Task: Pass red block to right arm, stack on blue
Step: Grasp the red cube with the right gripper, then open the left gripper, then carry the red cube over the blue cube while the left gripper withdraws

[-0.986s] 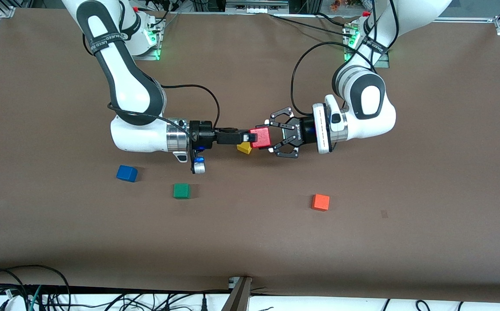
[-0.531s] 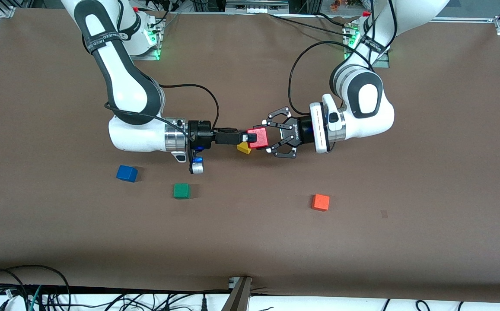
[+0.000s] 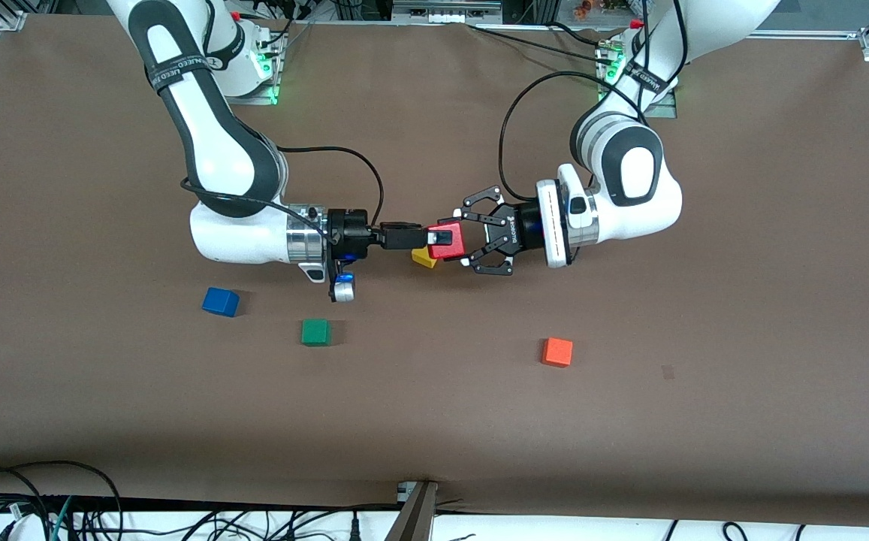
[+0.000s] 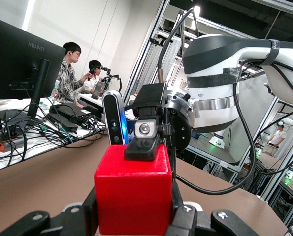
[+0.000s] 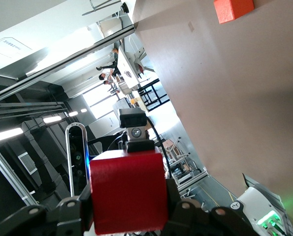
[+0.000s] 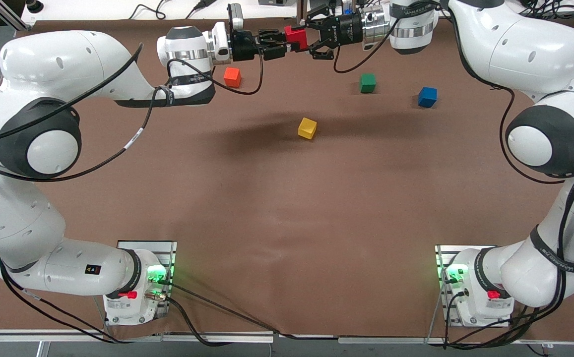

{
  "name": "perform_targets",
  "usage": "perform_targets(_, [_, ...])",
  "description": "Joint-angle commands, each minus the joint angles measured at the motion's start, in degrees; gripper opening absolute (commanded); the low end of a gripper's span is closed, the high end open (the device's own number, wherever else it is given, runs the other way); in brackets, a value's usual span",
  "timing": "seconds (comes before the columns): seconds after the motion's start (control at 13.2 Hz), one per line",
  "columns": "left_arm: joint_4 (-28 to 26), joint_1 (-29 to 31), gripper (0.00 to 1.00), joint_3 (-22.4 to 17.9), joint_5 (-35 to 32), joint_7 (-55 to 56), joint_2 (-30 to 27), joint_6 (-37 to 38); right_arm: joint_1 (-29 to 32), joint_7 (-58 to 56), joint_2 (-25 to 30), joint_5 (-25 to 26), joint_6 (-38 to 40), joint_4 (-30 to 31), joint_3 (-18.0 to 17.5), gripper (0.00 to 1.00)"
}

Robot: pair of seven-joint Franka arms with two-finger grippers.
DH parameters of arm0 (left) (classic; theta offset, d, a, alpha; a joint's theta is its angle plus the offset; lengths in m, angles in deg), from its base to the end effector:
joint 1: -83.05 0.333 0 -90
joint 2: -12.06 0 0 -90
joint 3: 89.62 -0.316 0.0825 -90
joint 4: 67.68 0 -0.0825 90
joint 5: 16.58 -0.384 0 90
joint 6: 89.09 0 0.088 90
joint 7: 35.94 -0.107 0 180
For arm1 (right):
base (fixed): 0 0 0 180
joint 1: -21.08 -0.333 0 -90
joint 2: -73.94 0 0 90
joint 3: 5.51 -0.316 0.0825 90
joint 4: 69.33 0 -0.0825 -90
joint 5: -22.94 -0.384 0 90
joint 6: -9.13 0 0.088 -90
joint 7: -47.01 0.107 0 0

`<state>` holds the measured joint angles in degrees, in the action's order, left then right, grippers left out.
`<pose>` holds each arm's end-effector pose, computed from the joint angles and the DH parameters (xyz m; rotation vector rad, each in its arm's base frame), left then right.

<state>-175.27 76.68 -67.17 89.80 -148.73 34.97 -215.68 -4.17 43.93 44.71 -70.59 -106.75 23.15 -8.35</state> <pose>0.5668 -0.3254 0.3478 1.5445 -0.8361 1.0112 0.5979 0.3784 0.3754 -1.7108 0.3629 0.4042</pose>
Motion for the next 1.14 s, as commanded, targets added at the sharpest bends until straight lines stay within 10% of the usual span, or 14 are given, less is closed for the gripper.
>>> perform_targets(0.0, [1.2,-0.3,0.25,0.2,1.6,-0.7,0.5,-0.6,-0.1,-1.8,0.8,-1.2,0.2,0.2,-0.1,0.09])
perform_targets(0.08, [1.2,-0.1,0.48,0.1,1.6,-0.1,0.2,-0.3,-0.2,-2.0,0.8,-1.2,0.3,0.2,-0.1,0.09])
perform_targets(0.15, [1.1,0.1,0.99,0.0,1.2,-0.5,0.0,-0.1,-0.2,-2.0,0.9,-1.1,0.3,0.2,-0.1,0.09])
perform_targets(0.53, [-2.6,5.0,1.0,0.0,0.1,-0.8,-4.9,-0.1,-0.2,-2.9,1.2,0.2,0.2,0.2,0.3,0.09])
perform_targets(1.06, [-5.3,15.3,1.0,-2.8,-14.9,0.1,-10.9,-4.4,0.4,-3.1,1.1,37.8,0.0,-1.1,2.9,0.09])
